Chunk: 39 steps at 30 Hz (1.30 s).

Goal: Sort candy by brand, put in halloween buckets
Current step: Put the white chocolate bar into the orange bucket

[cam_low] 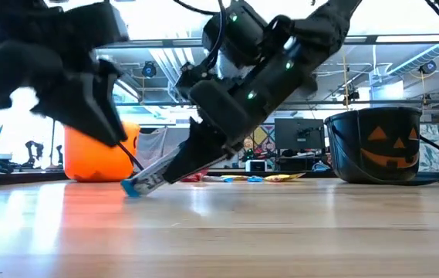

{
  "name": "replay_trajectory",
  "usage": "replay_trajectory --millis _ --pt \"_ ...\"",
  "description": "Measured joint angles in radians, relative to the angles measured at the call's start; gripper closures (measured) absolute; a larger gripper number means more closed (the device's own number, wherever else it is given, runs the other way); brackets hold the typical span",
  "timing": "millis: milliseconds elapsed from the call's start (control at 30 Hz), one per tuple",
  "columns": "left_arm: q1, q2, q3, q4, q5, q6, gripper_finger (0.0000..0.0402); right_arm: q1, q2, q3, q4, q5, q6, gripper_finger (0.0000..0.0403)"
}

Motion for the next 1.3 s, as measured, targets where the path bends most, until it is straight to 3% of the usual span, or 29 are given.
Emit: replay_trajectory --millis 167,267,433,1133,1300 --pt "0.003 -0.127 -0.023 0.122 -0.081 0.125 0.0267 0.042 -0.079 -0.001 -0.098 0.137 -0.097 0.0387" --pt "0.012 -0.189 -0.051 0.254 -0.068 0.214 0.0262 0.07 -0.112 -0.001 -0.105 0.191 -0.144 0.0387" --pt "0.022 -0.238 -0.111 0.314 -0.025 0.214 0.0261 0.105 -0.165 -0.001 -0.107 0.295 -0.171 0.0387" --pt "0.082 -0.202 -0.163 0.415 -0.05 0.186 0.0261 0.128 -0.23 0.024 -0.099 0.324 -0.275 0.0387" --pt "0.082 -0.202 -0.163 0.416 -0.039 0.218 0.0306 0.128 -0.23 0.024 -0.1 0.33 -0.273 0.0382"
